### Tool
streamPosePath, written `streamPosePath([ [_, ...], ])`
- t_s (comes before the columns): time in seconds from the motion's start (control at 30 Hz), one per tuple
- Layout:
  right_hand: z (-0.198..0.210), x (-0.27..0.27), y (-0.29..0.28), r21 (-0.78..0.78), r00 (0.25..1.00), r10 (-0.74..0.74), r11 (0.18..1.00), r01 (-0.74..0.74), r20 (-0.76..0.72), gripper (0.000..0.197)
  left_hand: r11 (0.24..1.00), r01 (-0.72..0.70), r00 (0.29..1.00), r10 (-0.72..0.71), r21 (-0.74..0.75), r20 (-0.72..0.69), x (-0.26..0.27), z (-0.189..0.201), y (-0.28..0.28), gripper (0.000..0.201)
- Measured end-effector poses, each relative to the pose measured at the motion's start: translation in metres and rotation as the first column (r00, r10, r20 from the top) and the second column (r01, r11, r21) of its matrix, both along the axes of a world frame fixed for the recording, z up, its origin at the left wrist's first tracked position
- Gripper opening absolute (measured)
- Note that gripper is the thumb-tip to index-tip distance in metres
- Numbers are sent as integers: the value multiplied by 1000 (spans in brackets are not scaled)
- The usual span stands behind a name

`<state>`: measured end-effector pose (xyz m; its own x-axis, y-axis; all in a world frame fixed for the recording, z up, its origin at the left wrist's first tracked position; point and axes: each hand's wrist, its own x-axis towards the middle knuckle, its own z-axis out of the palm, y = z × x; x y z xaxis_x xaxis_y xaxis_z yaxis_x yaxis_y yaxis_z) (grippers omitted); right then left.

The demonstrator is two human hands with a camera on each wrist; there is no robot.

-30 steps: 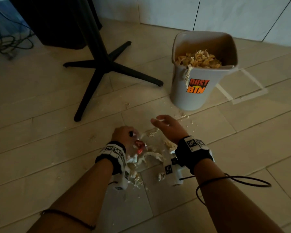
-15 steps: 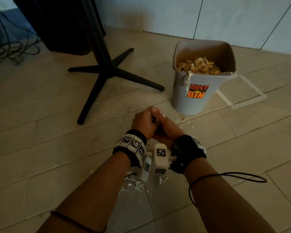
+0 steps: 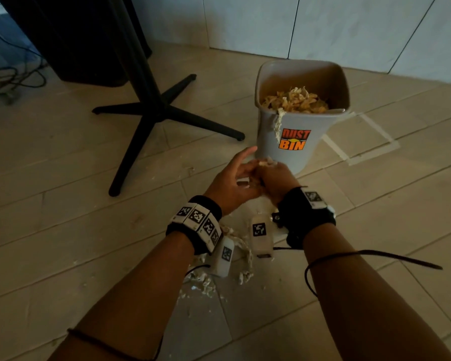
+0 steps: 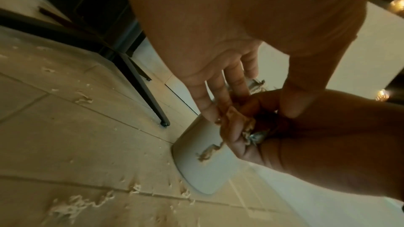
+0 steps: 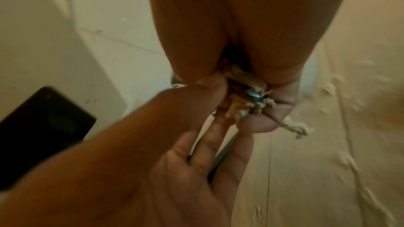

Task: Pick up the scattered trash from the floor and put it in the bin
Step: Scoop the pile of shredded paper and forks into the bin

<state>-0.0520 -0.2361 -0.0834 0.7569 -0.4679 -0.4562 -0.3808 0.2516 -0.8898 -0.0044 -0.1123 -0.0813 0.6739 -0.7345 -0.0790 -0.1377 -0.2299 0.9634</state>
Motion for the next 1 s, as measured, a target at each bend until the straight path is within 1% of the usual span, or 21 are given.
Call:
streamPosePath([
  [0.07, 21, 7, -12, -145, 997, 60, 987, -65, -37, 14, 996, -68, 997, 66, -61, -29, 4, 5, -1, 74],
  [0.17, 51, 21, -37, -287, 997, 67, 955, -78, -48, 18, 994, -92, 996, 93, -59, 6, 13, 9, -2, 65],
  [0.2, 62, 26, -46, -329, 997, 57, 942, -70, -46, 17, 993, -101, 995, 102, -53, 12, 15, 9, -2, 62],
  [0.27, 87, 36, -62, -386, 1000, 20, 922, -16, 4, 14, 989, -147, 988, 148, -35, 33, 21, 3, -1, 54],
  [0.33, 109, 47, -77, -471, 999, -16, 881, 34, 41, 18, 981, -194, 980, 194, 1, 49, 27, -7, 0, 42],
  [0.37, 119, 52, -84, -533, 997, -30, 844, 61, 66, 21, 978, -206, 977, 204, 27, 56, 29, -13, 1, 36],
  [0.4, 128, 56, -90, -549, 993, -43, 830, 96, 109, 22, 975, -211, 976, 206, 63, 70, 32, -21, 3, 32],
  [0.43, 137, 57, -92, -572, 992, -33, 814, 97, 121, 19, 972, -212, 975, 203, 105, 89, 35, -29, 5, 28],
  [0.5, 138, 62, -104, -639, 996, -16, 766, 71, 91, 19, 952, -230, 970, 207, 202, 126, 41, -48, 14, 24],
  [0.57, 135, 64, -111, -654, 1000, 16, 756, -7, 7, 31, 921, -253, 965, 218, 297, 147, 49, -67, 25, 22],
  [0.6, 132, 64, -114, -677, 999, 37, 734, -50, -34, 38, 899, -263, 963, 226, 350, 144, 55, -76, 32, 24],
  [0.67, 125, 63, -122, -716, 989, 98, 682, -150, -114, 54, 825, -287, 958, 254, 486, 134, 69, -91, 47, 30],
  [0.73, 117, 63, -126, -745, 979, 151, 636, -200, -134, 63, 739, -295, 954, 260, 606, 148, 83, -105, 60, 38],
  [0.77, 115, 63, -124, -774, 982, 154, 608, -179, -107, 64, 702, -297, 954, 251, 647, 166, 91, -110, 66, 42],
  [0.87, 111, 68, -108, -851, 987, 117, 525, 31, 108, 59, 623, -335, 942, 230, 707, 243, 115, -121, 73, 45],
  [0.93, 109, 73, -89, -893, 960, 138, 418, 165, 242, 50, 580, -331, 944, 187, 745, 273, 135, -128, 74, 48],
  [0.97, 107, 75, -77, -901, 937, 163, 367, 232, 308, 45, 569, -326, 945, 173, 755, 278, 144, -131, 74, 53],
  [1.0, 106, 76, -64, -895, 908, 192, 336, 295, 371, 40, 563, -317, 948, 156, 763, 279, 153, -135, 74, 59],
])
